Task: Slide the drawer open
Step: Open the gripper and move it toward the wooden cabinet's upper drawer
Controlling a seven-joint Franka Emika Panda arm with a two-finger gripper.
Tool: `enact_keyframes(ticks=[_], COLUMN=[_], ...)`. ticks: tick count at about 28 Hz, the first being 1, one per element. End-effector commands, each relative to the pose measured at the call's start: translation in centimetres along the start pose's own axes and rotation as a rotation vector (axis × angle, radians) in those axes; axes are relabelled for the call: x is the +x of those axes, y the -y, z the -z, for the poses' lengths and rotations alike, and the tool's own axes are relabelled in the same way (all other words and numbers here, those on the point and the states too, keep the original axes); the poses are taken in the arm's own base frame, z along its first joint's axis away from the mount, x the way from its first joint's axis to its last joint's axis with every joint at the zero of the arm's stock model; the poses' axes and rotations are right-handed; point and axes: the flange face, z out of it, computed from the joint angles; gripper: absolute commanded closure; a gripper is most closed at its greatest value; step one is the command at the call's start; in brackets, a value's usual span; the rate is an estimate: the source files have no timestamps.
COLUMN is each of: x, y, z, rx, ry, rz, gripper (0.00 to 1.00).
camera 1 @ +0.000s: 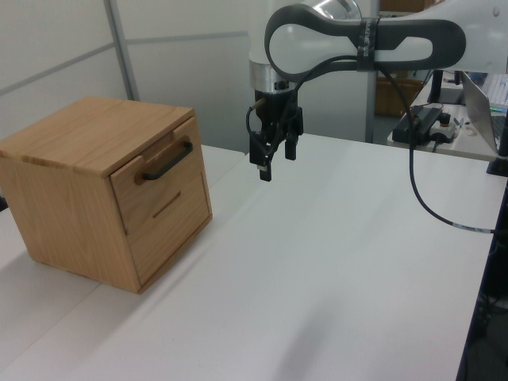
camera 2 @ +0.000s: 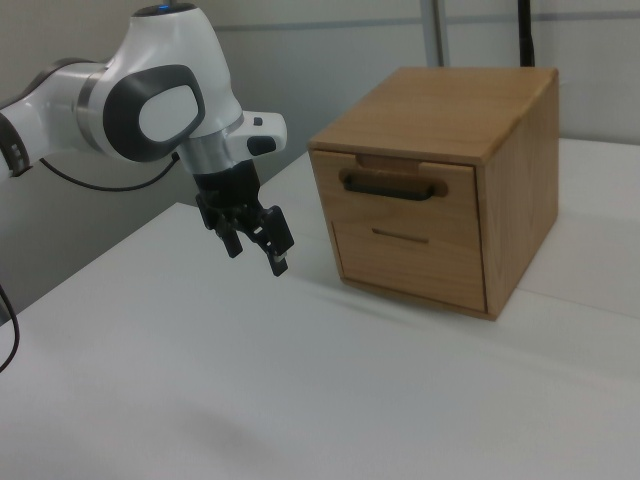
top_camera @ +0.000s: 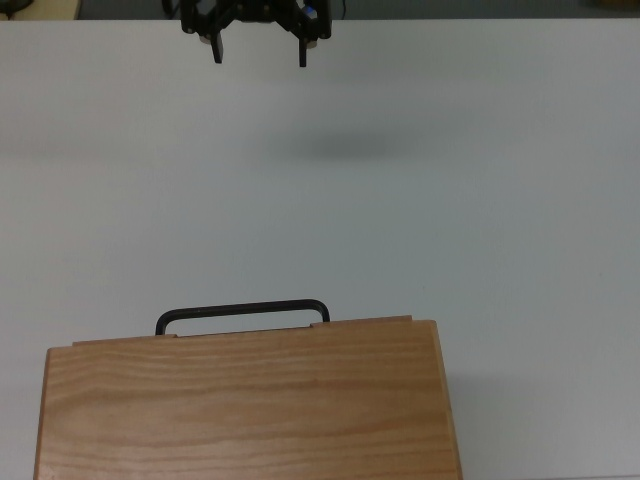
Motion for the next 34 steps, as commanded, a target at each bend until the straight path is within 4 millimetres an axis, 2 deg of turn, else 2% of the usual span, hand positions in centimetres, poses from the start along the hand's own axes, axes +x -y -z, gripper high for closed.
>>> enact_keyframes(ticks=[1,14,21,34], x=[-0.5,0.2,0.6,0.6], y=[-0.7,-1.1,-0.8,-0.3], z=[-0.4,-1.6,-2.4,-2.0], rx=[0.012,0.006,-0.006,-0.014], ry=[0.037,0.056,0.064,0.054], rz=[-0.009,-0.368,-0.772,-1.206], gripper=[0.00,0.00,0.00,0.00])
